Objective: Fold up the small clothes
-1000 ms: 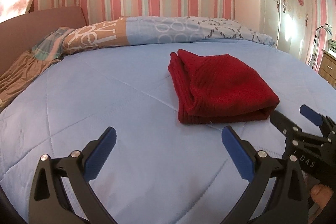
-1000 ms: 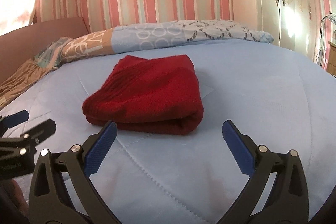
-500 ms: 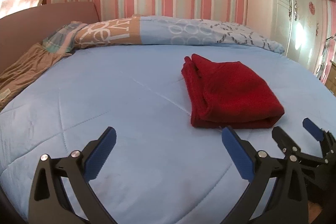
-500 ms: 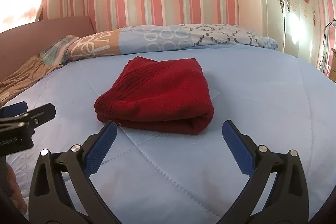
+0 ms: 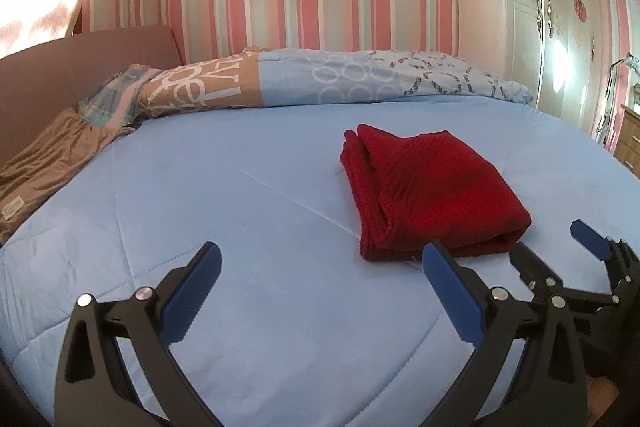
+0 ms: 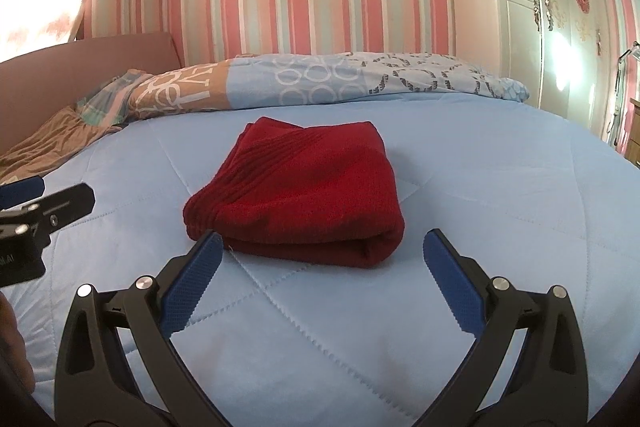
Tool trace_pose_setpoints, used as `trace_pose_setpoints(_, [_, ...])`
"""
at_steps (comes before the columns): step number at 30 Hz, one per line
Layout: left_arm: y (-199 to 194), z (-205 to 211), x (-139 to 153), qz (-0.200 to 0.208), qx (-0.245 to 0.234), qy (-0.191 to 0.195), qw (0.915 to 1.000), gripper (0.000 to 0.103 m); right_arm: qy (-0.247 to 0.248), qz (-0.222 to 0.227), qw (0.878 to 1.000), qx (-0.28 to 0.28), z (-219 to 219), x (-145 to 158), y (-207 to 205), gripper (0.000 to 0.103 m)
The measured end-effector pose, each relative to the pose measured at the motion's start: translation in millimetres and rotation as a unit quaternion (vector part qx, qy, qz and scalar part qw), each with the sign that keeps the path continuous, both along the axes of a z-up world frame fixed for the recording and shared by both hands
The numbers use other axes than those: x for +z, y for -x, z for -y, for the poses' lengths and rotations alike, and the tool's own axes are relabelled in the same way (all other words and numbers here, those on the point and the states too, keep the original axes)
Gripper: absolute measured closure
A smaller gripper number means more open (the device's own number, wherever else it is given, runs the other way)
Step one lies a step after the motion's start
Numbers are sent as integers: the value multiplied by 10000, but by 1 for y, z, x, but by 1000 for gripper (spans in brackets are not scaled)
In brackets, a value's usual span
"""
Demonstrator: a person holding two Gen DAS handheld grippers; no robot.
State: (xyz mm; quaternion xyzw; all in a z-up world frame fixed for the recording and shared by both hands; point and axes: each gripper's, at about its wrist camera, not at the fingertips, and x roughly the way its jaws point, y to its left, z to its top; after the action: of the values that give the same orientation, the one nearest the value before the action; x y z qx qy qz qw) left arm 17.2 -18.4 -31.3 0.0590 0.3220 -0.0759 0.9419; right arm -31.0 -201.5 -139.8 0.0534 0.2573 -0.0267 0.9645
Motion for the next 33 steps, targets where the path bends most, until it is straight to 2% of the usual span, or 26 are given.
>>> trace_pose_setpoints(4, [2,-1,-3,19,49,-95,9999,2,10,8,10000,7,0,1,1,3])
trace_pose_setpoints(33, [5,-8,6,147,63,-9,9999,2,-15,288,9995,-84,-1,27,10,3])
